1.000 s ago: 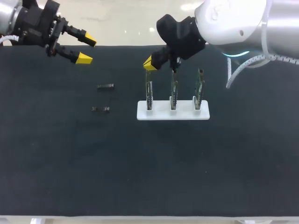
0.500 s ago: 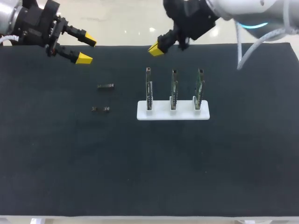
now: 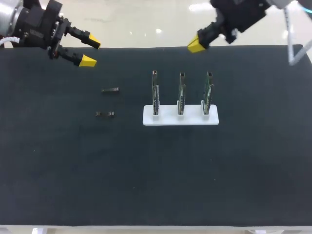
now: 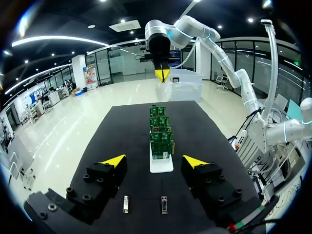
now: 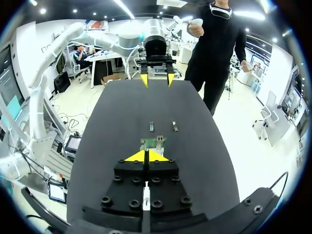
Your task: Pick up the optical module with the left hand, and insert it into the network port with the right hand.
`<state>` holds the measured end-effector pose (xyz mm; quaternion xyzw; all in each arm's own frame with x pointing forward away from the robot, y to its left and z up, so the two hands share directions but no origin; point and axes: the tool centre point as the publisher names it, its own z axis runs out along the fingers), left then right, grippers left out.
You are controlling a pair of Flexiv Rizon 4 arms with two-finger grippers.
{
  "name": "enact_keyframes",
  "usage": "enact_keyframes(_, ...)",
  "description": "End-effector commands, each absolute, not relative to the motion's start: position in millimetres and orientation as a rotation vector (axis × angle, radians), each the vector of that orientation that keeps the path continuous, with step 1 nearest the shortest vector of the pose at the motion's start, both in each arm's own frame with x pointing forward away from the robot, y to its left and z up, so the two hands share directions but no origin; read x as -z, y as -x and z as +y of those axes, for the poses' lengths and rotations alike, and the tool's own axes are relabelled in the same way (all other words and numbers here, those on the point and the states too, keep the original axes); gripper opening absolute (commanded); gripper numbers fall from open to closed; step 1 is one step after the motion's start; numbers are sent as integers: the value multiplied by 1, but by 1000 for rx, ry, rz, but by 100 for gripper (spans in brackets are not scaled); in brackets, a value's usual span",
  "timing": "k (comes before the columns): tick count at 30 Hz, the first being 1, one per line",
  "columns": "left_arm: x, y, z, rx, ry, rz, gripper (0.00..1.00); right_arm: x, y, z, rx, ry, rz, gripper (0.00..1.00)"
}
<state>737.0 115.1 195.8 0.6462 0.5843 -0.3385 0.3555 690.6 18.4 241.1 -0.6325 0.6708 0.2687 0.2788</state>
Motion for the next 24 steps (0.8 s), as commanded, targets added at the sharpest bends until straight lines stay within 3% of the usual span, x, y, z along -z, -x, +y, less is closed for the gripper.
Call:
enact_keyframes(1, -196, -738, 115, 874, -1672, 1512, 100, -256, -672, -23, -725, 1681, 1783, 0)
enact_keyframes(12, -196, -738, 115, 874, -1672, 1512, 100, -255, -689, -89, -724, 1741, 1723, 0)
enact_keyframes(24, -196, -738, 115, 874, -1672, 1512, 100, -239, -722, -109, -773, 1803, 1633, 0)
